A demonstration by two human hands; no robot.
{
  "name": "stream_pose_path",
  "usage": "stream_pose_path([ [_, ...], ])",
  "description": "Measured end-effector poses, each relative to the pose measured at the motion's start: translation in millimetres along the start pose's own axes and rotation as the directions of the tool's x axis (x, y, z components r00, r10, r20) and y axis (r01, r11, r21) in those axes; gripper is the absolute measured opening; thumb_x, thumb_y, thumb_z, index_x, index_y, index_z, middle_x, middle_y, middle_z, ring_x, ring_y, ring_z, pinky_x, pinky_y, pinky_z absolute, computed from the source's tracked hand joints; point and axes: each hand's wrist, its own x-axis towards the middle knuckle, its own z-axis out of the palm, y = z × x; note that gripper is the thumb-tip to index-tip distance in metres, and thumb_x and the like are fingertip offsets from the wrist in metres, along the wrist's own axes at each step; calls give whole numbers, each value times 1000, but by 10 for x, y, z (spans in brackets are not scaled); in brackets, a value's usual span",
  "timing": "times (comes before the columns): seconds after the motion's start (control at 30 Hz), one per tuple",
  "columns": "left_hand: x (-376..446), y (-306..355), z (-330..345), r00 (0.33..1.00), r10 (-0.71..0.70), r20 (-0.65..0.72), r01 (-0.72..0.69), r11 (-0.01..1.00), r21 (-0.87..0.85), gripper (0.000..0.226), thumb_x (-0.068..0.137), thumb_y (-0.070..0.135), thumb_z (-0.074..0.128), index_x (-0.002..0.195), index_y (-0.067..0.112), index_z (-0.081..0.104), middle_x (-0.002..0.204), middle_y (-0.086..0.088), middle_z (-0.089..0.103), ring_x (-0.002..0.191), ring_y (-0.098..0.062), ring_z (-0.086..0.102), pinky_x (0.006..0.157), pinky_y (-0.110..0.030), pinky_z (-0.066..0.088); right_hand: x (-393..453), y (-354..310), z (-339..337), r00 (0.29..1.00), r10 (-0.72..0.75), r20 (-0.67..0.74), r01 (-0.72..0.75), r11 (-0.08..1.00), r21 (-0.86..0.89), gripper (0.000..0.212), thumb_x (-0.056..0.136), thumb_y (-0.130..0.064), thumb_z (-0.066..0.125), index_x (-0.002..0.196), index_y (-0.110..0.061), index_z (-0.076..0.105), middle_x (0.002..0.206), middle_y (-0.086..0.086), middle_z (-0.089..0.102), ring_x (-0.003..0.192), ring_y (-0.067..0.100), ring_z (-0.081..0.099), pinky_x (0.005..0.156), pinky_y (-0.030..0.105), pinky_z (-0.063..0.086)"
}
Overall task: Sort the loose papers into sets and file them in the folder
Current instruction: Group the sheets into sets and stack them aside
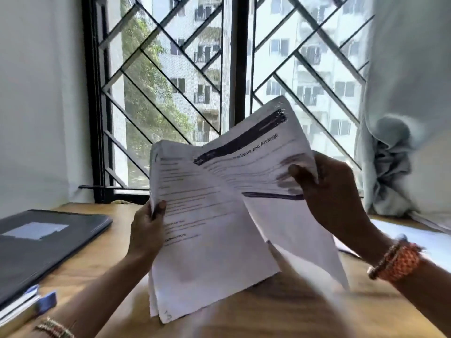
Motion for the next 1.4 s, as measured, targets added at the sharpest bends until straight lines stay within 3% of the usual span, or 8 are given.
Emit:
stream_pose_path([
  [0.23,29,49,-30,992,61,-107,-54,996,69,20,97,25,49,101,10,62,89,-15,62,88,-31,56,75,-36,38,258,-82,-316,915,389,107,-399,837,375,11,92,-5,57,85,-8,64,68,7,72,60,21,71,52,34,57],
  [0.43,13,142,14,992,84,-90,-81,996,36,38,78,41,65,88,4,63,65,-13,56,71,-26,51,66,-38,36,248,33,-337,877,474,79,-463,789,404,7,92,-5,57,88,-4,63,71,9,72,60,21,71,51,31,57],
  [0.67,8,83,22,990,124,-60,-125,992,-16,46,72,46,49,92,7,63,80,-15,62,81,-25,54,77,-37,39,213,104,-352,875,481,59,-461,789,407,10,92,-5,57,85,-6,63,68,7,72,58,20,70,51,32,57],
  [0.83,34,7,19,991,128,-23,-130,989,-66,18,91,28,61,85,11,63,77,-8,64,78,-23,56,67,-25,45,191,161,-363,893,449,18,-418,815,401,13,93,-4,56,85,-9,64,68,5,72,59,20,70,51,33,57],
  [0.93,38,3,27,995,95,-29,-98,988,-116,15,95,20,52,87,16,64,77,-3,65,76,-25,57,57,-15,46,217,244,-352,903,402,-153,-343,887,311,19,94,-5,56,82,-17,65,69,1,73,62,19,71,52,36,58],
  [1.03,21,53,26,997,66,-45,-73,984,-161,15,96,18,50,94,13,64,83,-5,67,80,-27,60,66,-29,51,281,392,-393,903,107,-415,-163,982,-100,16,94,-15,55,82,-19,65,71,-1,72,61,19,68,58,39,55],
  [1.13,-29,166,27,999,5,-38,-14,972,-233,13,96,16,52,92,11,63,83,-6,66,78,-28,62,68,-36,55,351,497,-476,902,-108,-418,-105,884,-455,20,89,-22,49,88,-12,67,76,14,70,67,34,62,62,38,48],
  [1.4,-89,307,3,991,-126,48,135,912,-386,8,91,14,59,90,8,64,73,-2,72,62,-16,69,52,-29,58,535,895,-538,882,154,-445,-335,870,-363,23,87,-12,57,100,3,68,94,28,69,88,39,65,78,39,48],
])
